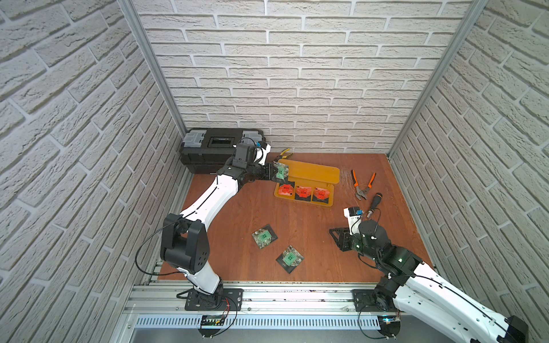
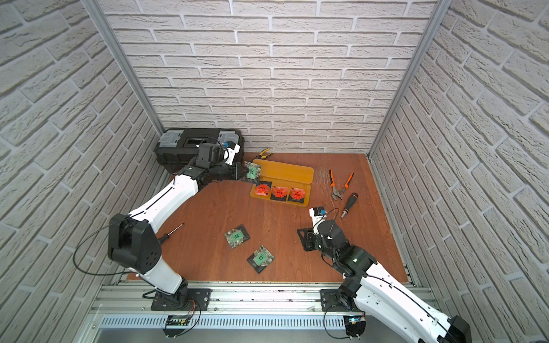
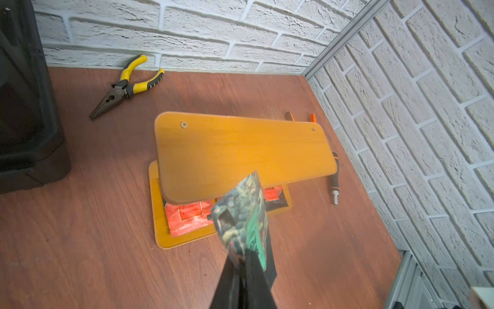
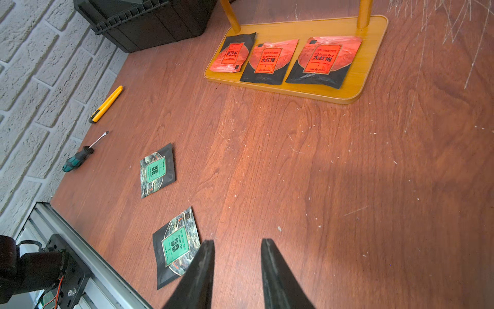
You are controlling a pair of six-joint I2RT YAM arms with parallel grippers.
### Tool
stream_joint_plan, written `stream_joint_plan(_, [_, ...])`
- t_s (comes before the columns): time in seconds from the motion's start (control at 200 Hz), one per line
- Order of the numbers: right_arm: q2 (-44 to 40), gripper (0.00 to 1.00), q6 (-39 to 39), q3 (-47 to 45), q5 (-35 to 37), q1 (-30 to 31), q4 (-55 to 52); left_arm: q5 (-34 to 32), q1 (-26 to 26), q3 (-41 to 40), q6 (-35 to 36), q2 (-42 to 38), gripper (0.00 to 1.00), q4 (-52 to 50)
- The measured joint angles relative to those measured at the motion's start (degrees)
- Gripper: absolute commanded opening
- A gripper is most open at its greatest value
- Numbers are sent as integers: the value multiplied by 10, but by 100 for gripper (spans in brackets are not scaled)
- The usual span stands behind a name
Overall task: Place the tea bags on the shelf by color
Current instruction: Place the tea bag on the shelf.
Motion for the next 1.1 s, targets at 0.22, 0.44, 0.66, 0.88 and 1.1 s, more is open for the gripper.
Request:
stream_joint_plan(0.22, [-5, 34, 0, -4, 2, 0, 0, 24, 8, 66, 7, 67, 0, -13])
stream_joint_plan(0.44, [-6, 34, 1, -10, 2, 0, 0, 41, 10, 138, 19, 127, 0, -33])
stream_joint_plan(0.66, [-10, 34, 2, -14, 3, 0, 0, 53, 11, 206, 30, 183, 0, -65])
stream_joint_plan(0.88, [-19, 34, 7, -23, 3, 0, 0, 60, 11, 249, 42, 221, 0, -99])
stream_joint_plan(1.1, [-19, 34, 12, -24, 5, 0, -1, 64, 12, 288, 51, 247, 0, -123])
